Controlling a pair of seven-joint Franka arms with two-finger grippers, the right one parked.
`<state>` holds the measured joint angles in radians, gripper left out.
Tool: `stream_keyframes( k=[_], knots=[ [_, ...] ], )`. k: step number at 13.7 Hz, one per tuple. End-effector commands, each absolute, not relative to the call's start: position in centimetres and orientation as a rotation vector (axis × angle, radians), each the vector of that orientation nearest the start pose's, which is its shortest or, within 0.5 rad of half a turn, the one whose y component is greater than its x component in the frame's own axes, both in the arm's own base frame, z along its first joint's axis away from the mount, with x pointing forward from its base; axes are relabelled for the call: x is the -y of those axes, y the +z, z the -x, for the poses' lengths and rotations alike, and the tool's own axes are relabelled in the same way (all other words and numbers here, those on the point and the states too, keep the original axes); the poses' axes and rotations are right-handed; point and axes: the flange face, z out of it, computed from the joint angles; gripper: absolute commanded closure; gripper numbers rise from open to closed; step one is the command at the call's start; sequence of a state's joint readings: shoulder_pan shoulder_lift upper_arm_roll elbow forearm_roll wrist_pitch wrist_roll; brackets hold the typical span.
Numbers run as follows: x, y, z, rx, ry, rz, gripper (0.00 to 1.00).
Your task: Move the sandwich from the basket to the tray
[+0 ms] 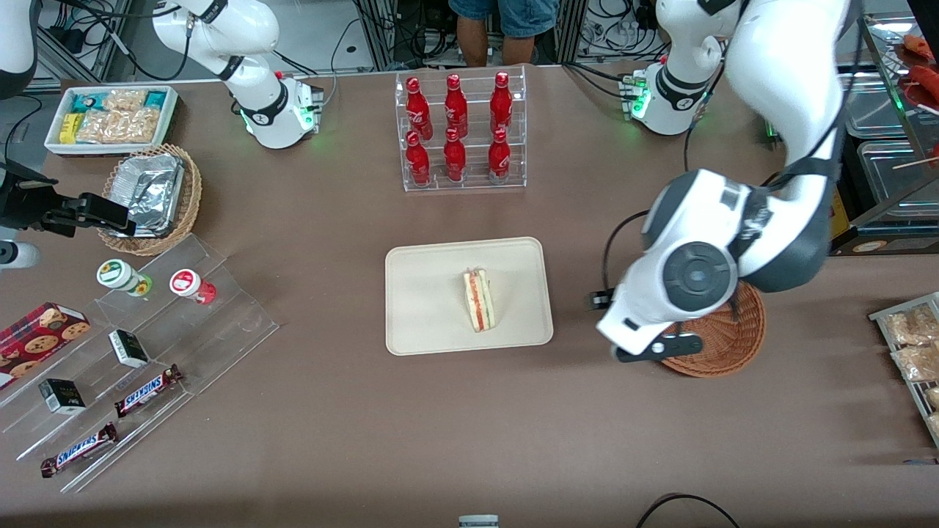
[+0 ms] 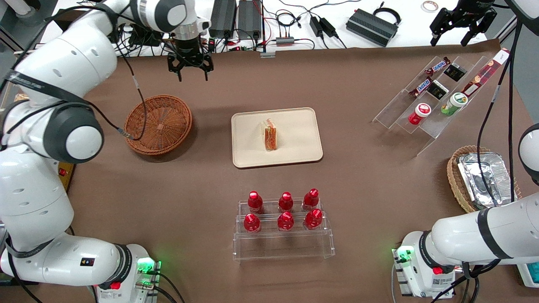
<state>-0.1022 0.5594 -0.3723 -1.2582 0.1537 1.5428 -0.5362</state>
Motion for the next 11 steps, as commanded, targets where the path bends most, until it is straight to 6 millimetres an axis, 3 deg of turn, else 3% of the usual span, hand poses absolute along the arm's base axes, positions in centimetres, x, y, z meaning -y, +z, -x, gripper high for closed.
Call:
stream_keyframes(
  k=[1,4,8,11],
  knots=[
    [21.0,45.2,-60.4,0.059,0.319,3.066,0.00],
    [17.6,46.2,-59.2,0.015,0.317,3.069,0.00],
    [12.8,49.2,-57.9,-0.034,0.304,3.077,0.00],
    [12.2,51.2,-56.4,-0.052,0.318,3.071,0.00]
  ],
)
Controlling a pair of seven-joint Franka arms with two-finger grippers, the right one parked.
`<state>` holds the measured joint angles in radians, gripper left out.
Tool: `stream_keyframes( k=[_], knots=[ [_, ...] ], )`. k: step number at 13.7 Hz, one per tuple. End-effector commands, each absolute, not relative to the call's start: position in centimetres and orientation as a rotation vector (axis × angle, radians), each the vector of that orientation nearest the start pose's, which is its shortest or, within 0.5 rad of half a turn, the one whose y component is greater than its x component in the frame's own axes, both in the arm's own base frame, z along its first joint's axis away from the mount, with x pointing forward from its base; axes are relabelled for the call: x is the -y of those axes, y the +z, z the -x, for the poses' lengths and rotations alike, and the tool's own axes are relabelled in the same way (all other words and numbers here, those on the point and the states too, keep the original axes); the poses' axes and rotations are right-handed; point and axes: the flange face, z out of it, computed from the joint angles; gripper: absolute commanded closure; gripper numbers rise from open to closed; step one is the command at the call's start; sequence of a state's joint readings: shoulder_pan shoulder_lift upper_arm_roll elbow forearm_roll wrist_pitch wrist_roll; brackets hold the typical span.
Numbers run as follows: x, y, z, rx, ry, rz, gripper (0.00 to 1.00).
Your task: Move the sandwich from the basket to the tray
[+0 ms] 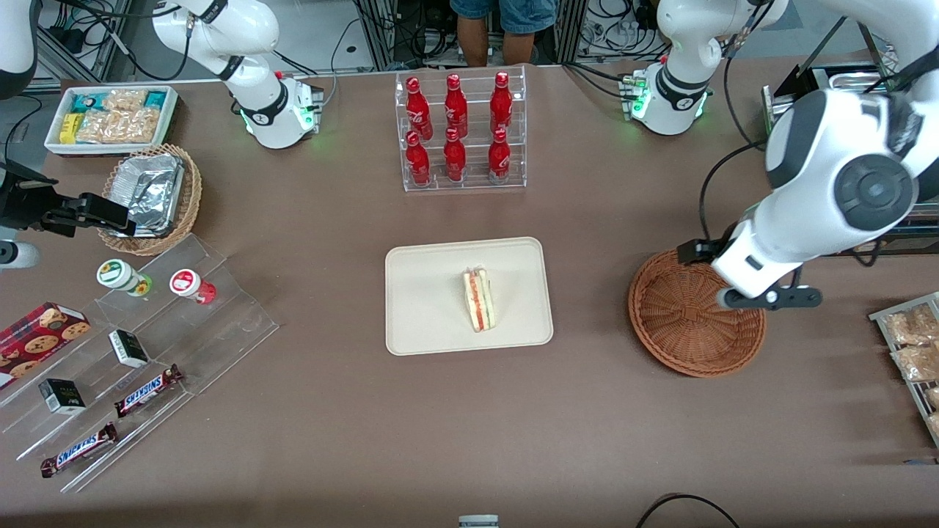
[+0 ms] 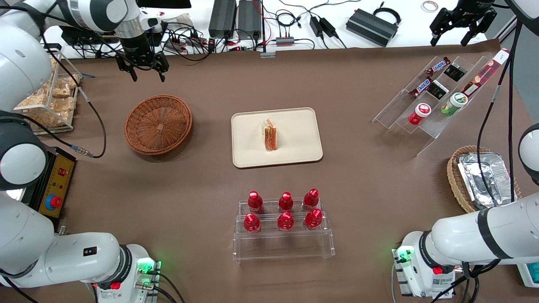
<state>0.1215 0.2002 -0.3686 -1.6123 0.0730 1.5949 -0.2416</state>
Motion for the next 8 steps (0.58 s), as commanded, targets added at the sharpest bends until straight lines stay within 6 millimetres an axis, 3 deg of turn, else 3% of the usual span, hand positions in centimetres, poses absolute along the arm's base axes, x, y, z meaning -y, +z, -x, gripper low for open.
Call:
stream_keyframes(
  k=[1,2,5,8],
  knots=[
    [11.9,51.9,-56.0,-0.065,0.325,3.065,0.00],
    [10.0,53.0,-55.7,-0.054,0.319,3.063,0.00],
    [7.2,55.1,-54.5,-0.048,0.338,3.052,0.00],
    [5.8,56.7,-53.4,-0.004,0.356,3.051,0.00]
  ],
)
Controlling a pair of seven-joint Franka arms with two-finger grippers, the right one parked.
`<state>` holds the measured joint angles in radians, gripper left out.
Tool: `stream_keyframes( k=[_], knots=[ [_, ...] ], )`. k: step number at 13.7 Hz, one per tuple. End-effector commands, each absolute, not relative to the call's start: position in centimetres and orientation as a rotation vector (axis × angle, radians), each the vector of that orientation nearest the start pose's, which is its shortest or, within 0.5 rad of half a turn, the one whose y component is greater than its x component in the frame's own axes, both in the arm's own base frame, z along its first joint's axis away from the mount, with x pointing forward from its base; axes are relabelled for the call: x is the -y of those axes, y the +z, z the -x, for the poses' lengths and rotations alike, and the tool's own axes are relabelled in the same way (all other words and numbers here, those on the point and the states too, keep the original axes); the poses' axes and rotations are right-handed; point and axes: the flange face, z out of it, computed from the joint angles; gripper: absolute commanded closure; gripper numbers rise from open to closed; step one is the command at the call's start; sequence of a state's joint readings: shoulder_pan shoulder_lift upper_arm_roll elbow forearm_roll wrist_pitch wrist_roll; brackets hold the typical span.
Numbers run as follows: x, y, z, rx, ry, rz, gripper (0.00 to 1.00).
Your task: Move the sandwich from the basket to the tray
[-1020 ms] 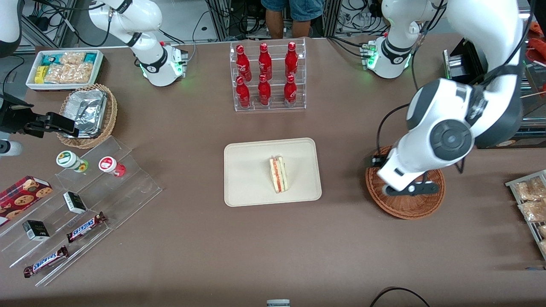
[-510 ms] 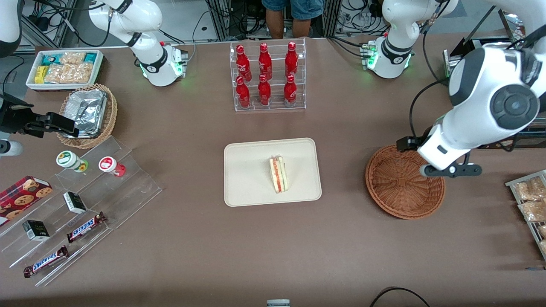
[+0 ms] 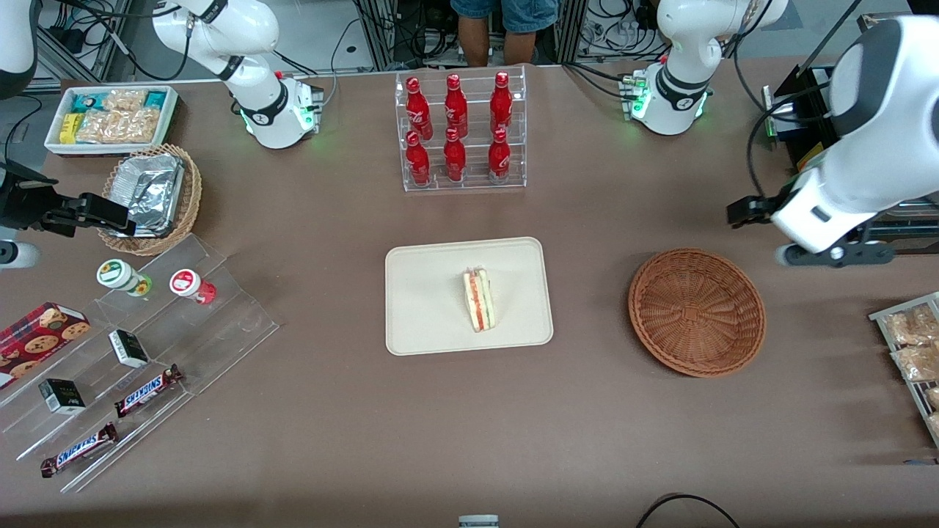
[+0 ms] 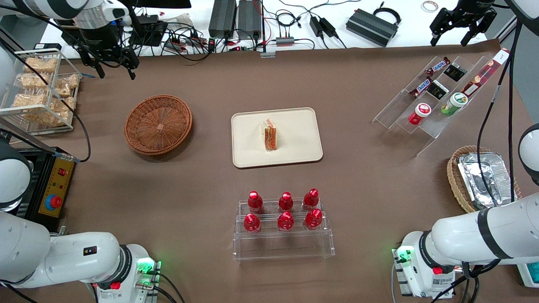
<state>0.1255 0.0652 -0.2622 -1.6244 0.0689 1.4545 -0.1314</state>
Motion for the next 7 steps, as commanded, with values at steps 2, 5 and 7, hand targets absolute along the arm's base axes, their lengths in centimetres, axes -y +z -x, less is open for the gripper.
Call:
stream_keyframes(
  k=[2,5,7],
  knots=[
    [5.3,58.2,-52.1,0.021,0.378,3.070,0.00],
    [4.0,59.4,-51.1,0.067,0.395,3.092,0.00],
    [3.5,59.7,-51.1,0.083,0.393,3.095,0.00]
  ],
)
